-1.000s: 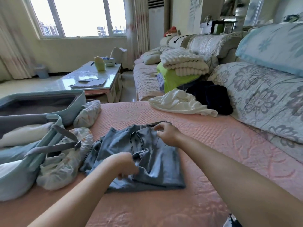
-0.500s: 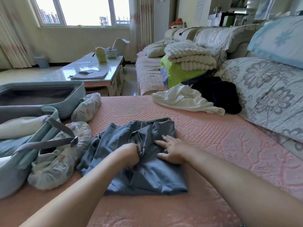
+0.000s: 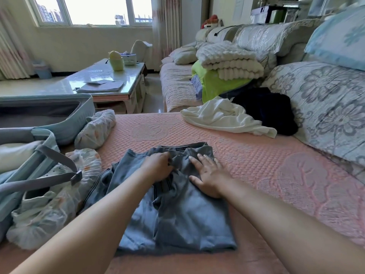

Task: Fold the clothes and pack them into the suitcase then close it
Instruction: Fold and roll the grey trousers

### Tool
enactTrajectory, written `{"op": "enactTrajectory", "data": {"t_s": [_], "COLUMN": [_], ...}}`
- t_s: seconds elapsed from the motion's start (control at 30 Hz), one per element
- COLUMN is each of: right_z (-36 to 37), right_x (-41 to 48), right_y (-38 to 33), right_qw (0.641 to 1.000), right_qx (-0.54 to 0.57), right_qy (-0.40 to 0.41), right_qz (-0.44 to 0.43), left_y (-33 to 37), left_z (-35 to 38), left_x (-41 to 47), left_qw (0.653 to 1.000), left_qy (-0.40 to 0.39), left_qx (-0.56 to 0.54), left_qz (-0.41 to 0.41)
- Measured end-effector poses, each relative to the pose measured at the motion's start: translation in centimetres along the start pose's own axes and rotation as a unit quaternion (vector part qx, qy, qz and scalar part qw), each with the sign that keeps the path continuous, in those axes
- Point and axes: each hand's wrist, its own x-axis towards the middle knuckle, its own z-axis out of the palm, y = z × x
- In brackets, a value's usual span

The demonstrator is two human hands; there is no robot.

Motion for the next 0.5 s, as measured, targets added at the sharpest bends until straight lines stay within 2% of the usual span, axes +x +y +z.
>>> {"op": "enactTrajectory", "data": {"t_s": [0.1,0.17,0.27,0.33,0.37,0.43,0.5], "right_z": [0.3,0.4,0.5,0.2,0.0,-0.7,-1.2], "right_x": [1.3,2.2,2.8,2.6,2.5,1.9,0.8], "right_y": [0.5,0.6,0.4,0.1,-0.1,-0.7,-1.4], "right_qw": [1.000,1.000,1.000,1.000,0.999,0.999,0.999], "right_qx": [-0.014,-0.014,-0.004,-0.016,-0.024,-0.035,-0.033], "right_qy": [0.015,0.014,-0.017,-0.025,-0.028,-0.027,-0.021], "right_qz": [-0.005,-0.005,-0.003,-0.001,0.003,0.014,0.008], "left_y": [-1.7,-2.9,-3.9,-3.9,-3.7,-2.9,-1.9], "left_z": [-0.4,-0.4,0.8,1.2,1.2,0.8,0.5], "left_x": [0.6,0.5,-0.3,-1.0,-1.4,-2.6,-4.6], "left_qw": [0.992,0.988,0.995,0.990,0.984,0.965,0.954], "left_qy": [0.096,0.131,0.098,0.118,0.145,0.202,0.198], "left_qx": [-0.076,-0.081,0.014,0.079,0.102,0.114,0.073], "left_qz": [0.012,-0.010,-0.026,-0.017,0.011,0.119,0.211]}}
